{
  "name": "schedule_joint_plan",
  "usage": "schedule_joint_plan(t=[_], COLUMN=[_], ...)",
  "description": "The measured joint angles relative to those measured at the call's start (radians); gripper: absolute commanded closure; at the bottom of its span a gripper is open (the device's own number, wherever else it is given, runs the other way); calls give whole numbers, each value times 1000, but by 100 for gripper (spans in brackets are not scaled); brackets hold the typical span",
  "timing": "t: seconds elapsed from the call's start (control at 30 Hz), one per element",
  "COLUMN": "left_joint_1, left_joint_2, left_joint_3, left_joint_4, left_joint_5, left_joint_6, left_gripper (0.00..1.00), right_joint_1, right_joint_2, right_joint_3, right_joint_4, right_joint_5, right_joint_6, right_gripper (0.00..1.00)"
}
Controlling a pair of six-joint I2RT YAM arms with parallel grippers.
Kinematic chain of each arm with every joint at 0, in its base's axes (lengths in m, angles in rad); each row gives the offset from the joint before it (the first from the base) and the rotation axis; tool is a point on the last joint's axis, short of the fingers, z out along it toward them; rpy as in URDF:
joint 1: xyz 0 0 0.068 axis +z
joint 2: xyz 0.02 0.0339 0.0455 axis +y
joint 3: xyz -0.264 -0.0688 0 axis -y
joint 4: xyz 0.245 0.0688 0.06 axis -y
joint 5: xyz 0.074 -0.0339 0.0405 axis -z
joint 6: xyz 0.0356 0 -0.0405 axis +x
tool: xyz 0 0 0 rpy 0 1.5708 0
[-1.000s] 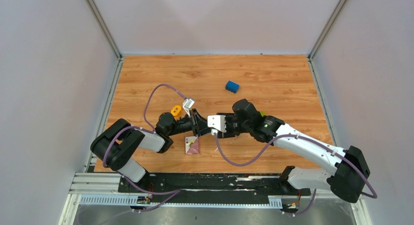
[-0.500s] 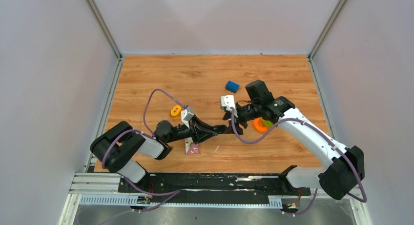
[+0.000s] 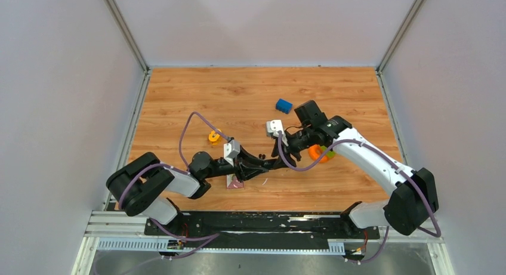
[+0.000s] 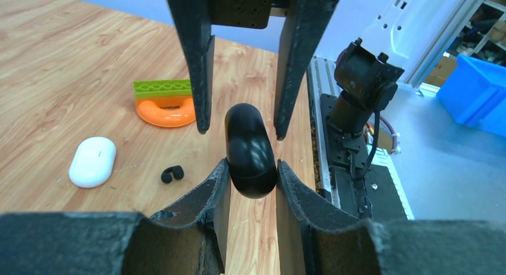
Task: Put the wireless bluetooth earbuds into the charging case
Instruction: Pick up the charging case at the center of the board.
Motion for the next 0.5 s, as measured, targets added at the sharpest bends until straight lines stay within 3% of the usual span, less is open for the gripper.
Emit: schedule_joint_plan(t=[0.3, 0.43, 0.5], left_joint_1=[-15, -15, -19], left_joint_2=[-27, -40, -48], left_joint_3=[-3, -4, -4], left_joint_4=[-51, -89, -106], left_joint_5=[-17, -29, -40], left_joint_6=[75, 90, 94], left_gripper=[93, 68, 62], right_joint_1=[0, -2, -2], right_joint_2=[74, 83, 83], right_joint_3=[5, 12, 12], right_joint_4=[-55, -74, -75], right_joint_5=[-19, -22, -21], right_joint_6=[-25, -38, -40], right_gripper=[75, 84, 86])
